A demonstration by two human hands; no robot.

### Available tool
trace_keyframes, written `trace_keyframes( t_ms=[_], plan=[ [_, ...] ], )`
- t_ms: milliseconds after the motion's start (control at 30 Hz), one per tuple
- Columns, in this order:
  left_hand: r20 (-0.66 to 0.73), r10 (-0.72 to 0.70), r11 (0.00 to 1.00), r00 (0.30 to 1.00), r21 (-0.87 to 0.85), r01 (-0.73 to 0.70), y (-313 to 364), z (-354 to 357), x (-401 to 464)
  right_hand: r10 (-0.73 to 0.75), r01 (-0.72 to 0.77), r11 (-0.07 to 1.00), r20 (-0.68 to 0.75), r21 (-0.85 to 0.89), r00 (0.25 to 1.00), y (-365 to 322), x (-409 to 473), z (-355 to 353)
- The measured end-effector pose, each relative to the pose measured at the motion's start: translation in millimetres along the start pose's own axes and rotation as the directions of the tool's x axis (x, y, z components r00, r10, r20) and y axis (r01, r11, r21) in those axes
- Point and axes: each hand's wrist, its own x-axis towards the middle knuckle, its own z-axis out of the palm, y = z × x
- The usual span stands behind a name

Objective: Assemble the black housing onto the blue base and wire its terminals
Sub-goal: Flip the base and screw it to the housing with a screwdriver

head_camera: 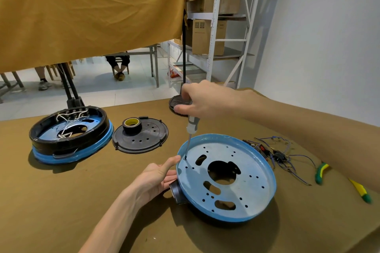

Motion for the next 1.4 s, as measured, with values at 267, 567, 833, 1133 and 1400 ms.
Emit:
trace_keyframes(
  t_ms=[267,567,833,1133,1400],
  plan=[
    [-0.006,-0.011,1.0,1.0,-0.009,0.011,0.8,1.9,-1.2,0.06,-0.057,0.996,0.046,-0.074,0.997,-9.6,-0.7,-3.5],
    [-0.003,0.0,1.0,1.0,0.008,0.0,0.7,1.2,-1.2,0.048,-0.048,0.999,0.228,-0.003,0.973,-4.5,-2.0,-12.4],
    [0.0,-0.001,1.0,1.0,0.002,0.001,-0.3,0.8,-0.2,-0.021,0.03,0.994,0.086,-0.101,0.996,-7.6,-2.2,-6.9],
    [0.008,0.002,1.0,1.0,0.008,-0.002,-1.0,-1.1,2.0,-0.006,0.005,1.0,0.163,0.008,0.987,-7.7,3.0,-6.7],
    [0.008,-0.002,1.0,1.0,-0.011,0.002,-0.3,0.6,0.3,0.014,-0.026,0.998,0.18,0.065,0.983,-7.1,3.3,-6.5]
  ],
)
